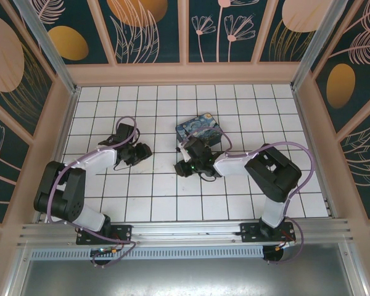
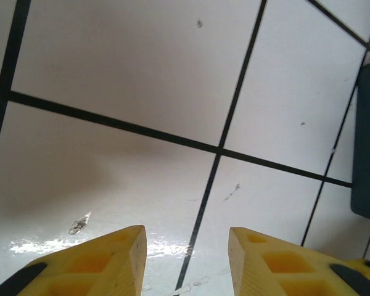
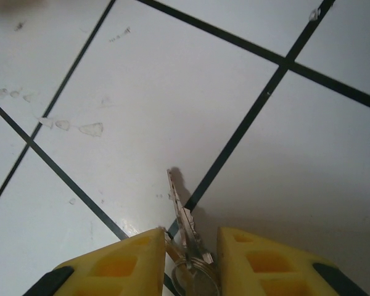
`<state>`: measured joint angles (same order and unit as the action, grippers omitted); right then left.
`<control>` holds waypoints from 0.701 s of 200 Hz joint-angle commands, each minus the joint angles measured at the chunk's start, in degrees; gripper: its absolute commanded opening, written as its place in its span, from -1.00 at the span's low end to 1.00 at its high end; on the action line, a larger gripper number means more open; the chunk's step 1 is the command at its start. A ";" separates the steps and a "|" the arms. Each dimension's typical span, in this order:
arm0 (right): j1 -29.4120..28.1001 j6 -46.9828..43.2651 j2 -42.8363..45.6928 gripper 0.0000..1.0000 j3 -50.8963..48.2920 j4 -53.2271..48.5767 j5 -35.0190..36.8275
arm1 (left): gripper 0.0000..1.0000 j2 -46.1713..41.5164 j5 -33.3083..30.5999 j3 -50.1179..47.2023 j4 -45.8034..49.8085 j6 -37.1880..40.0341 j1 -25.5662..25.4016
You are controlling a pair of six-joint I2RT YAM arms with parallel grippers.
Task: Unlock a padlock with a key
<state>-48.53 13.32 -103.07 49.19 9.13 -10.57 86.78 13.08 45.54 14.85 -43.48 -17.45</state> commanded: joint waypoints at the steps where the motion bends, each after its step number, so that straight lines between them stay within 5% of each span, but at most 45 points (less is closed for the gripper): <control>1: 0.33 -1.46 -0.69 -0.43 -1.24 1.89 -0.51 | -0.19 -1.53 0.01 2.42 2.79 2.03 0.18; 86: 0.51 -4.95 0.17 -0.82 -2.97 6.24 -5.05 | -0.31 -0.91 7.61 2.50 3.92 8.77 0.13; 140: 5.49 -4.06 7.95 -0.96 -5.11 5.44 -14.44 | -0.38 0.04 24.58 7.50 0.10 13.85 -0.06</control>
<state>-46.02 9.28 -101.03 45.23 14.13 -18.26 86.19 28.18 48.90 16.73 -34.57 -17.45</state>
